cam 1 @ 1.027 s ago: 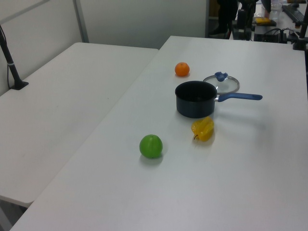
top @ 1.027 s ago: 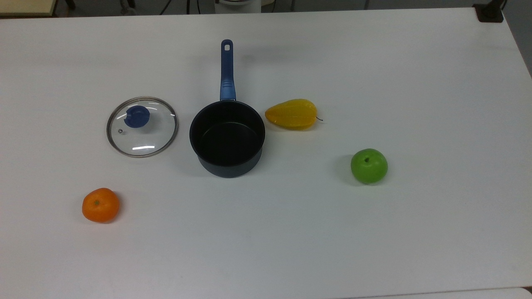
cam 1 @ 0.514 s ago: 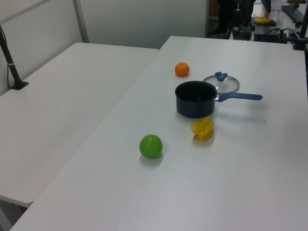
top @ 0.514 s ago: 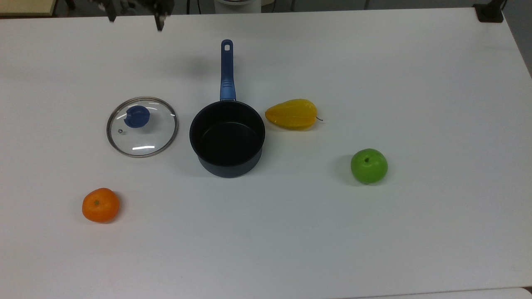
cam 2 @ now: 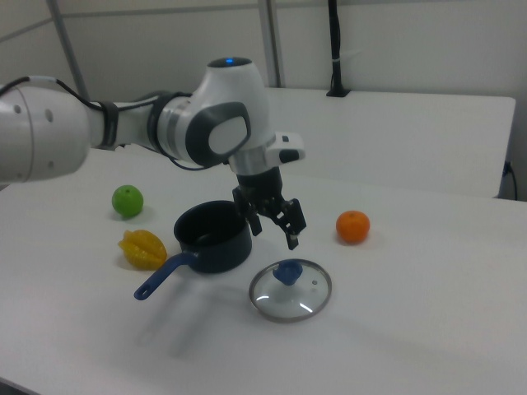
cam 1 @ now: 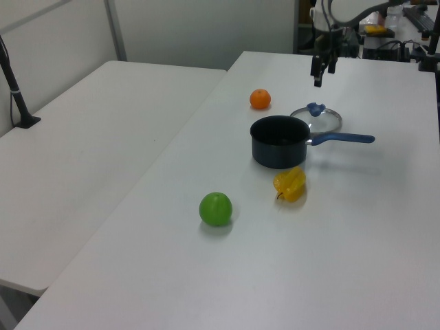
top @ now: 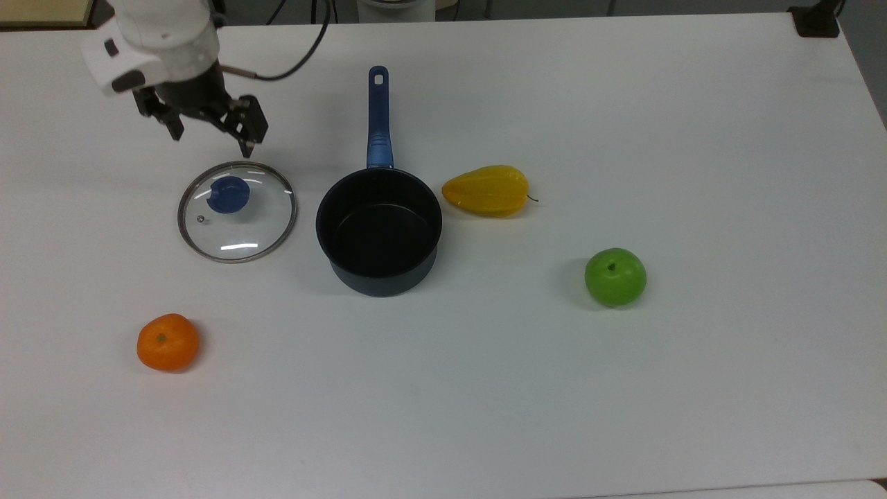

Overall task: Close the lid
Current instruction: 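Move the gripper over the glass lid and lower to its blue knob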

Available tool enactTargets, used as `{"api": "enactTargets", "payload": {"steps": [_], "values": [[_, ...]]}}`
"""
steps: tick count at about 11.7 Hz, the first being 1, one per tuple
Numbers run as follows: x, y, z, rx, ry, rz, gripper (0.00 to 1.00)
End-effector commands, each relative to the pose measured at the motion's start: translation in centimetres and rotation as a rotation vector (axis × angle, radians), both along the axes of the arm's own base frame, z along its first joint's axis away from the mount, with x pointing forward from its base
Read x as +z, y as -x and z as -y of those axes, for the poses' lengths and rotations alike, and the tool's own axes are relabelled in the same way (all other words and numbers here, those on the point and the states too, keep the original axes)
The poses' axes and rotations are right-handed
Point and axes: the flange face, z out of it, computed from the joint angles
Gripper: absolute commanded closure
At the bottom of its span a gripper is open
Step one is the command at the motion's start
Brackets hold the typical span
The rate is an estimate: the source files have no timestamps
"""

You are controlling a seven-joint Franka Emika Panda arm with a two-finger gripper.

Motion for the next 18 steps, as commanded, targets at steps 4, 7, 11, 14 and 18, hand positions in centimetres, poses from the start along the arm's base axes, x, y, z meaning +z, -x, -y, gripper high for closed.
{"api": "enactTargets", "payload": {"steps": [4,7,11,14,18], "values": [[-7.6,-2.2,-0.2,0.088,0.007,-0.014,0.0],[-8.9,-2.0,0.0,0.157,0.018,-0.045,0.04],[-9.6,-1.9,0.4,0.185,0.011,-0.058,0.14],[-9.8,-1.9,0.9,0.165,-0.004,-0.051,0.15],[-9.5,-2.2,0.8,0.151,-0.019,-0.018,0.16]]}}
